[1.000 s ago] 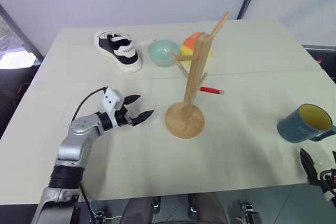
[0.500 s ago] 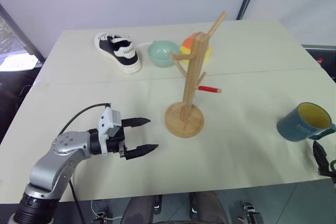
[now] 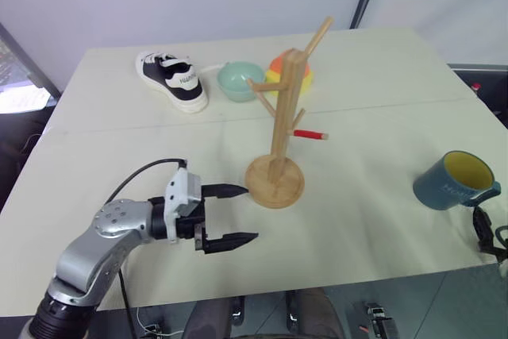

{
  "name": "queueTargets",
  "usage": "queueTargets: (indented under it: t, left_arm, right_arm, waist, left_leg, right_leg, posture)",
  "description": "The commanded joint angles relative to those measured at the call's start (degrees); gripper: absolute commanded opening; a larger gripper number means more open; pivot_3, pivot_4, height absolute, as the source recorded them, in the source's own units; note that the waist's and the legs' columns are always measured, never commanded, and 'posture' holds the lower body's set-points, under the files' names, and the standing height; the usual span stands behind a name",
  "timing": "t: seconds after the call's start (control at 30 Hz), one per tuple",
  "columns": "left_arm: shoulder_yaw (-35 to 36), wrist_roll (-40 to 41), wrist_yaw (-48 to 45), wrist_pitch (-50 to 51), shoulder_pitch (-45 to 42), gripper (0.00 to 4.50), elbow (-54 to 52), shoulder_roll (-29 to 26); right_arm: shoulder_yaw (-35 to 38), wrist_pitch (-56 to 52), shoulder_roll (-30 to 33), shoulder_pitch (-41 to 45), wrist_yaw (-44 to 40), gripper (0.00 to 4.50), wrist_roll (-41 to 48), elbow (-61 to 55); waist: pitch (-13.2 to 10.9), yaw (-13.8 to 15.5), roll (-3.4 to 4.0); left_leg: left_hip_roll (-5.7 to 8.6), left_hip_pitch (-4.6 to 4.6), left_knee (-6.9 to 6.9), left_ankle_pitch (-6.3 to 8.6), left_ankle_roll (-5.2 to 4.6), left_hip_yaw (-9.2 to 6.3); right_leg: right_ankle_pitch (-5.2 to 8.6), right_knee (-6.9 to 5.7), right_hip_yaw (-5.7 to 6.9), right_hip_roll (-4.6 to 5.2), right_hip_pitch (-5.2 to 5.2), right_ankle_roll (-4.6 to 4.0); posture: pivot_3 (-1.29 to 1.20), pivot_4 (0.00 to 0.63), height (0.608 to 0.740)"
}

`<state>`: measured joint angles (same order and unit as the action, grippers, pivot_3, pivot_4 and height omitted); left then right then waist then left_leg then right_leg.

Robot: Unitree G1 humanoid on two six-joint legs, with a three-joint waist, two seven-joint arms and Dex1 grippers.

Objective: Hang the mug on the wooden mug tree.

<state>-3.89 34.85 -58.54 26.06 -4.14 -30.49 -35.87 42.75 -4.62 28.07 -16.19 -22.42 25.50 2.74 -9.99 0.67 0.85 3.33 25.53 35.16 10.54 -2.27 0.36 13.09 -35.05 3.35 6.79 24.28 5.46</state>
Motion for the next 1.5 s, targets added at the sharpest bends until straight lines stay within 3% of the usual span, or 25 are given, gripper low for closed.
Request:
queueTargets:
  t: [0.03,0.53,0.6,0.67,0.87,1.13,1.33,1.5]
  left_arm:
    - [-0.59,0.74,0.46,0.19,-0.90,4.50,-2.82,-0.27]
    - [-2.06,1.13,1.54,0.11,-2.45,4.50,-4.41,-0.04]
    - [-2.07,1.04,1.51,-0.10,-2.46,4.50,-4.34,0.00]
    - [-2.02,0.92,1.45,-0.32,-2.37,4.50,-4.28,-0.07]
    - [-1.69,0.20,1.60,-1.33,-1.82,4.50,-4.02,-0.25]
    - [-1.87,-1.21,2.03,-2.68,-1.44,4.50,-3.38,0.14]
    - [0.84,-2.22,3.34,-4.56,-0.54,4.50,0.01,0.29]
    - [4.18,-2.18,3.29,-7.25,-1.90,4.50,6.01,0.44]
  right_arm:
    - [0.31,1.03,1.14,1.02,-0.72,4.45,-0.02,1.29]
    - [-2.21,1.39,3.18,9.71,-3.58,4.45,0.08,11.54]
    - [-2.42,1.45,3.61,11.18,-4.58,3.94,0.22,13.41]
    - [-2.79,1.47,3.72,12.23,-5.31,3.12,0.19,14.41]
    - [-3.62,0.72,3.72,14.08,-8.77,0.02,2.08,15.61]
    - [-4.44,1.24,3.20,12.96,-10.20,0.02,3.10,11.11]
    - [-10.50,5.22,6.48,5.19,-12.90,0.02,-4.37,-7.69]
    - [-14.86,1.64,11.58,3.92,-15.84,0.02,-4.86,-24.66]
  waist:
    - [0.00,0.03,0.01]
    - [-0.01,0.00,-0.02]
    - [-0.01,-0.04,-0.02]
    - [-0.01,-0.02,-0.02]
    - [-0.01,-0.06,-0.04]
    - [-0.04,0.02,-0.12]
    - [-0.02,0.03,-0.03]
    - [-0.04,-0.04,-0.03]
  left_leg:
    - [0.00,-0.02,0.00,0.00,0.00,0.00]
    - [-0.01,-0.14,0.13,-0.01,-0.02,0.09]
    - [0.00,-0.15,0.13,-0.01,-0.02,0.09]
    - [0.00,-0.16,0.14,-0.01,-0.02,0.09]
    - [0.00,-0.16,0.19,-0.07,-0.12,0.09]
    - [-0.01,-0.20,0.20,-0.02,-0.03,0.11]
    - [-0.01,-0.15,0.16,-0.02,-0.03,0.11]
    - [-0.05,-0.14,0.13,-0.01,-0.01,0.11]
  right_leg:
    - [-0.04,0.00,0.01,0.00,-0.02,-0.07]
    - [-0.05,-0.01,0.01,-0.01,-0.19,-0.07]
    - [-0.06,-0.01,0.01,-0.01,-0.21,-0.07]
    - [-0.06,-0.01,0.01,-0.02,-0.22,-0.08]
    - [-0.09,-0.01,0.02,-0.03,-0.25,-0.12]
    - [-0.09,-0.01,0.02,-0.01,-0.29,-0.12]
    - [-0.07,-0.02,0.01,0.00,-0.21,-0.08]
    - [0.05,-0.03,0.00,0.00,-0.13,0.10]
  posture:
    - [0.00,0.150,0.736]
    - [0.00,0.150,0.736]
    - [0.00,0.150,0.736]
    - [0.00,0.150,0.736]
    - [0.00,0.150,0.736]
    - [0.00,0.150,0.736]
    - [0.00,0.150,0.736]
    - [0.00,0.150,0.736]
